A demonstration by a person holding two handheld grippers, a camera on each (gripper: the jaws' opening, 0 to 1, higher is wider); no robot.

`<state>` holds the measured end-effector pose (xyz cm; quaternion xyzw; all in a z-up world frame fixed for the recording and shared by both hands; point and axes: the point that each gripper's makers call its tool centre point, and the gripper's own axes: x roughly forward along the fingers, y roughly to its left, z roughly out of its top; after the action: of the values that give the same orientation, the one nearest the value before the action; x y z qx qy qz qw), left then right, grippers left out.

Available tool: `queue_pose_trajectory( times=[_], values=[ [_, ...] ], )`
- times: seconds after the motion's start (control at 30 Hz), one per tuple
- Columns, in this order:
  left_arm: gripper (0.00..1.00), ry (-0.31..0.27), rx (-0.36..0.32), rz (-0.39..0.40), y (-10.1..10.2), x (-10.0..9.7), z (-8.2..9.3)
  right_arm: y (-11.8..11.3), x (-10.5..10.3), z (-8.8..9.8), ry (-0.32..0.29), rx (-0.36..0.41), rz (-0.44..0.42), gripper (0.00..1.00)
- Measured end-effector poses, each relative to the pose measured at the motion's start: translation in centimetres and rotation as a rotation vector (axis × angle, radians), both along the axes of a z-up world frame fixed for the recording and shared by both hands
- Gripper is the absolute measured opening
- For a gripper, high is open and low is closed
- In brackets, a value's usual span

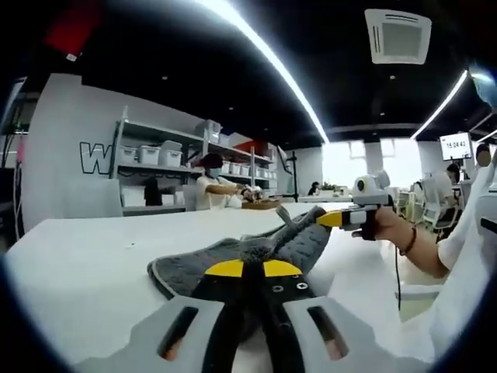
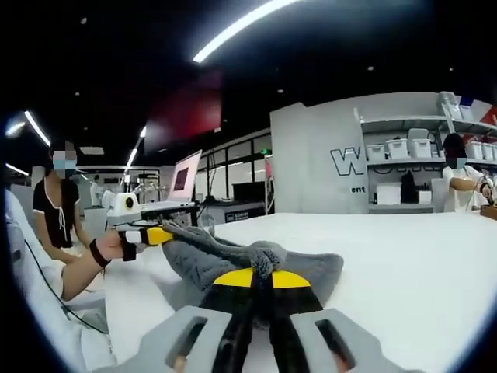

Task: Open the folded towel by lifting each exposed corner and separating the folded layers until the towel lies flat within the target outline without major curled edges

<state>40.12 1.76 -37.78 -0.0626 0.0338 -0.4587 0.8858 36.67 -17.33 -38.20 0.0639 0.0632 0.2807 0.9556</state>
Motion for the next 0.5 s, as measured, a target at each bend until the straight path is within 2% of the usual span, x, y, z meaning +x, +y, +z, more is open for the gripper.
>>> queue_pose_trajectory(
  times=[0.5],
  values=[
    [0.05,-0.094,0.042,-0.019,0.6,-3.1,-0.1,0.9,-3.9,0.0,-0.068,-0.021,0.013,0.0]
  ],
)
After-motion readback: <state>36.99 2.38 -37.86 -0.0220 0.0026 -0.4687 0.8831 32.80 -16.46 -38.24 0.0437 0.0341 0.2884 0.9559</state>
